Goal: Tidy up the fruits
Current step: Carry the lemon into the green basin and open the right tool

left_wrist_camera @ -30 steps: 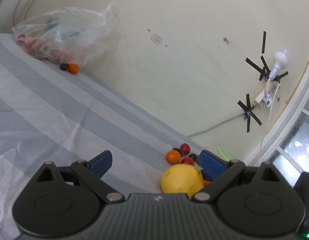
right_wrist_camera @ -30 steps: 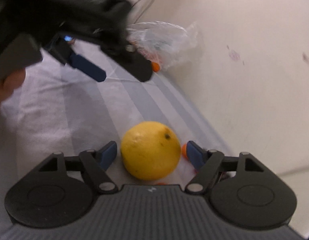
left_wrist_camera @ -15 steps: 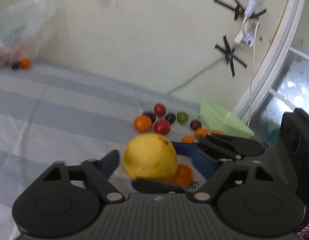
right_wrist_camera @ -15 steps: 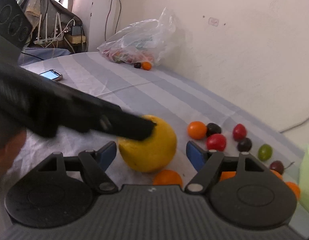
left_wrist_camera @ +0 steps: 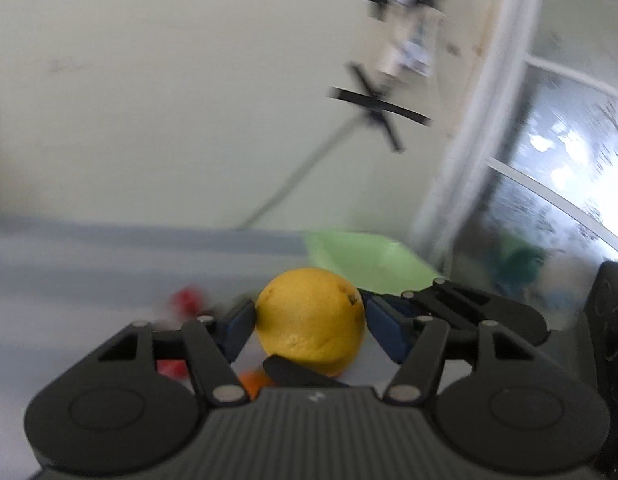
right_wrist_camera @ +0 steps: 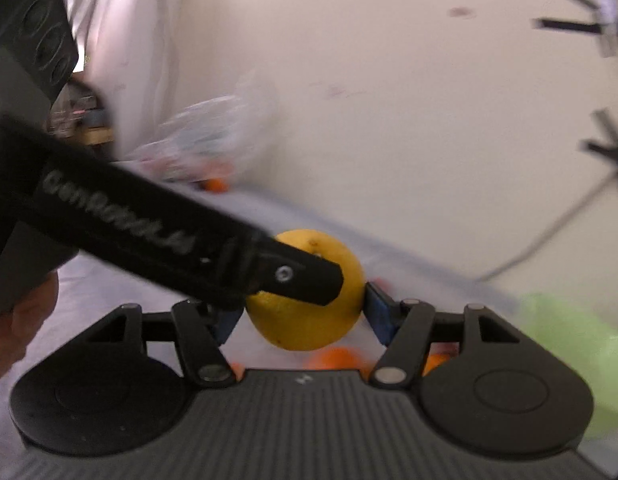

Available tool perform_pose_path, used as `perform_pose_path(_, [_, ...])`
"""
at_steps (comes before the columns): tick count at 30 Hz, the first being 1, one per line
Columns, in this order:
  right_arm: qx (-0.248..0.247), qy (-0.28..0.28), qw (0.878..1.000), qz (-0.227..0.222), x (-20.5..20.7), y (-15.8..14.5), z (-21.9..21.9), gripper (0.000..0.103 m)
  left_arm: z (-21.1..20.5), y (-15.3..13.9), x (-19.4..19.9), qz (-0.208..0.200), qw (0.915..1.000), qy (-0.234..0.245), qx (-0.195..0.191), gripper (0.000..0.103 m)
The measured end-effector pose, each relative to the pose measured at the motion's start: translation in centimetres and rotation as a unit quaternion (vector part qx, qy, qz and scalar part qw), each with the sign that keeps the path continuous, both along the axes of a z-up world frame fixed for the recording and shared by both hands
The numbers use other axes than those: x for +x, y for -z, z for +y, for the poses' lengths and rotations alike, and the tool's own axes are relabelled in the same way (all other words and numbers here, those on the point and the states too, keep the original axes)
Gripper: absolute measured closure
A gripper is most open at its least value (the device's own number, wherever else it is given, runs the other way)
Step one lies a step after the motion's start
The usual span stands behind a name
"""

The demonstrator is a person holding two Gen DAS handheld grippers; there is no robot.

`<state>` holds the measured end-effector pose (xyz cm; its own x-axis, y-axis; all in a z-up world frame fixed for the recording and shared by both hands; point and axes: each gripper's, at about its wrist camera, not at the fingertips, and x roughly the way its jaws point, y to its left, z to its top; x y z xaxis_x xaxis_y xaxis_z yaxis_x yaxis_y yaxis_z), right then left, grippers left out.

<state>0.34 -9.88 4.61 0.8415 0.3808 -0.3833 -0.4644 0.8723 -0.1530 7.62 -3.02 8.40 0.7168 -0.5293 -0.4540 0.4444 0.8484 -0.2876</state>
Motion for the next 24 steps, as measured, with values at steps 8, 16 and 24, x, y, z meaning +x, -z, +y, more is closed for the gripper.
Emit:
perform_pose_path(8, [0.017,0.143,0.989,0.046,5.1,-1.1,-13.3,0.036,-13.8,1.4,9.0,0.039,0.9957,0.083,0.01,0.04])
perform_pose_path(16, [0.017,0.187,0.977,0.102,9.0,2.9,-17.7,0.035,-18.9,5.0,12.4,0.092,0.9916,0.083,0.037,0.038])
perform_pose_path(24, [0.073,0.21,0.973,0.062,5.7,1.8,-18.7,0.034,-15.2,1.6,8.6,0.044,0.9965,0.071,-0.001,0.038])
